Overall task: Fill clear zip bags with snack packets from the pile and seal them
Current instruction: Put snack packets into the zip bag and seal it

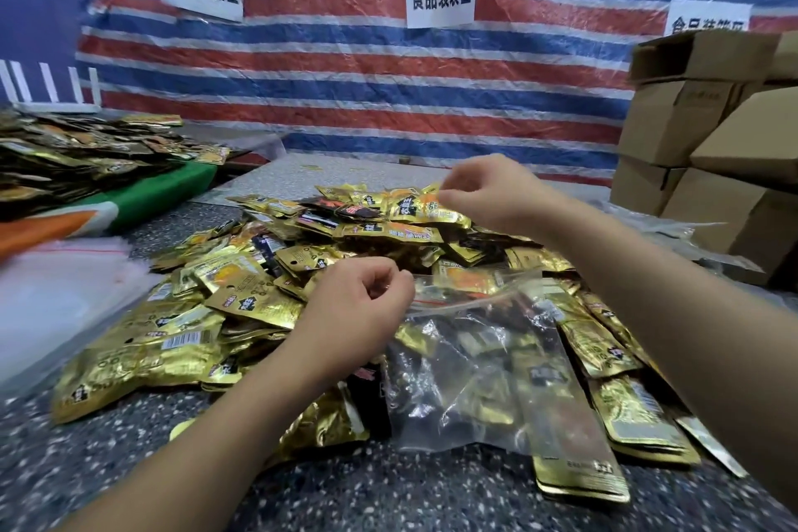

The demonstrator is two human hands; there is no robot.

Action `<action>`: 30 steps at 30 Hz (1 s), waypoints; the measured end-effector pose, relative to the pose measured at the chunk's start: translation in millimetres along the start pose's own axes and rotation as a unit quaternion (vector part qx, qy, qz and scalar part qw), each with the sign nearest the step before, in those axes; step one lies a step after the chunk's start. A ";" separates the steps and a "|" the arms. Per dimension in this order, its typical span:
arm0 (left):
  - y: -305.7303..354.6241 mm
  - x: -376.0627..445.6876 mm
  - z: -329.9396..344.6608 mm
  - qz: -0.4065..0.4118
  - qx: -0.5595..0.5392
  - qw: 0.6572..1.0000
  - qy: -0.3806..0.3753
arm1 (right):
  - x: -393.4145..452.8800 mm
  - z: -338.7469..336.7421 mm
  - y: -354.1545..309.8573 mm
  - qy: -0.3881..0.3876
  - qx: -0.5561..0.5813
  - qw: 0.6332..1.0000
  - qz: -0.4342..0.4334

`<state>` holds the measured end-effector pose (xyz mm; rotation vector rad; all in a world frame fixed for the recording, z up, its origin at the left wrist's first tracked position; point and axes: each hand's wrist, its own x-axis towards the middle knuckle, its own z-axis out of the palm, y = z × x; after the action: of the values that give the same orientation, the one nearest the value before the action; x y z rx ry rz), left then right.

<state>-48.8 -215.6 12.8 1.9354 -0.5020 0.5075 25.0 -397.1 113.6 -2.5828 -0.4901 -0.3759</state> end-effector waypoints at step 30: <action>3.7 -2.4 -3.9 -0.038 -0.011 0.999 -0.026 | -51.3 -27.2 32.4 0.133 0.680 0.715 0.088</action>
<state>-53.3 -213.2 15.7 1.9427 -0.4647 0.4022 -12.7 -451.3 105.7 -1.0719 -0.2249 -0.1711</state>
